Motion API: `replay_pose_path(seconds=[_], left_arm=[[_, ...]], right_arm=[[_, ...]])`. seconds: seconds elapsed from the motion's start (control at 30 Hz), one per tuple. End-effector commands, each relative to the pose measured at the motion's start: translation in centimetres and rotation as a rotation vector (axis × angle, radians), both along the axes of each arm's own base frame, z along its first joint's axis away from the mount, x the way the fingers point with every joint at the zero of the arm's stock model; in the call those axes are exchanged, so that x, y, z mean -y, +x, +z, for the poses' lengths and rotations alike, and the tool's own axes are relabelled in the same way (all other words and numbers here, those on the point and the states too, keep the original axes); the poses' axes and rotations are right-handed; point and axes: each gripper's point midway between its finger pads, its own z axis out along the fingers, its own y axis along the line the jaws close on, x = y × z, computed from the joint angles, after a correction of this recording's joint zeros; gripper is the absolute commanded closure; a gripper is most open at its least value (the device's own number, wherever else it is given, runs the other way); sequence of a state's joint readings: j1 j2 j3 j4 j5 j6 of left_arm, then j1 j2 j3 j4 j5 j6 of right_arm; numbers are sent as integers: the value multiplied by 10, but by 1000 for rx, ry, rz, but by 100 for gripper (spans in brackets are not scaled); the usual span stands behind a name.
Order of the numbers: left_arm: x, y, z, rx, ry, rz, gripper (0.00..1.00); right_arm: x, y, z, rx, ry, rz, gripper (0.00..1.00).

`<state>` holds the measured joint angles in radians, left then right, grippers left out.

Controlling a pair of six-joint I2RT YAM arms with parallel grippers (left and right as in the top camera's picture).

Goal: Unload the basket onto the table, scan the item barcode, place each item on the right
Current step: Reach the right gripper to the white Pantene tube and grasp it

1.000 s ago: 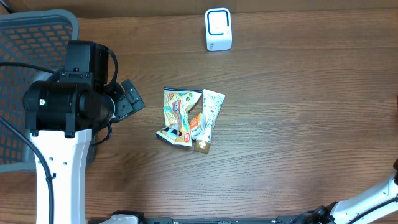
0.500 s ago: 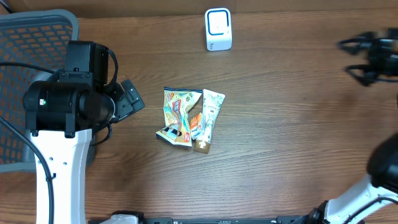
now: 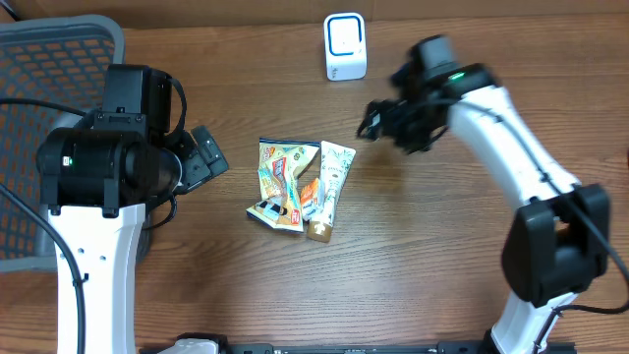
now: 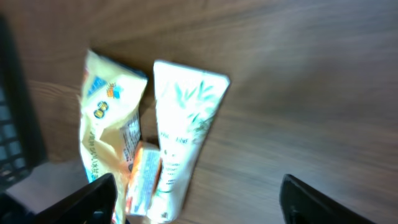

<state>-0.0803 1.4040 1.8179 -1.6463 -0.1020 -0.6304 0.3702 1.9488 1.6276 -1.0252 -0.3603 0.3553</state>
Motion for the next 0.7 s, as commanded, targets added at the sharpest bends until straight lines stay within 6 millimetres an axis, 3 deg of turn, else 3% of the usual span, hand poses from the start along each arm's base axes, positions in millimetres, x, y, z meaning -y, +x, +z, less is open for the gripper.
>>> replay_pose_path(seconds=[0.0, 0.03, 0.07, 0.37, 0.67], left_arm=[[-4, 0, -1, -3, 5, 29, 0], [-4, 0, -1, -3, 5, 29, 0], [-4, 0, -1, -3, 5, 28, 0], [-4, 0, -1, -3, 5, 28, 0], [-4, 0, -1, -3, 5, 29, 0]], right_arm=[[-15, -13, -11, 5, -131, -73, 37], [-21, -17, -12, 8, -141, -72, 45], [-31, -24, -13, 13, -160, -68, 46], [-56, -49, -21, 57, -277, -99, 45], [-65, -85, -69, -73, -226, -84, 45]])
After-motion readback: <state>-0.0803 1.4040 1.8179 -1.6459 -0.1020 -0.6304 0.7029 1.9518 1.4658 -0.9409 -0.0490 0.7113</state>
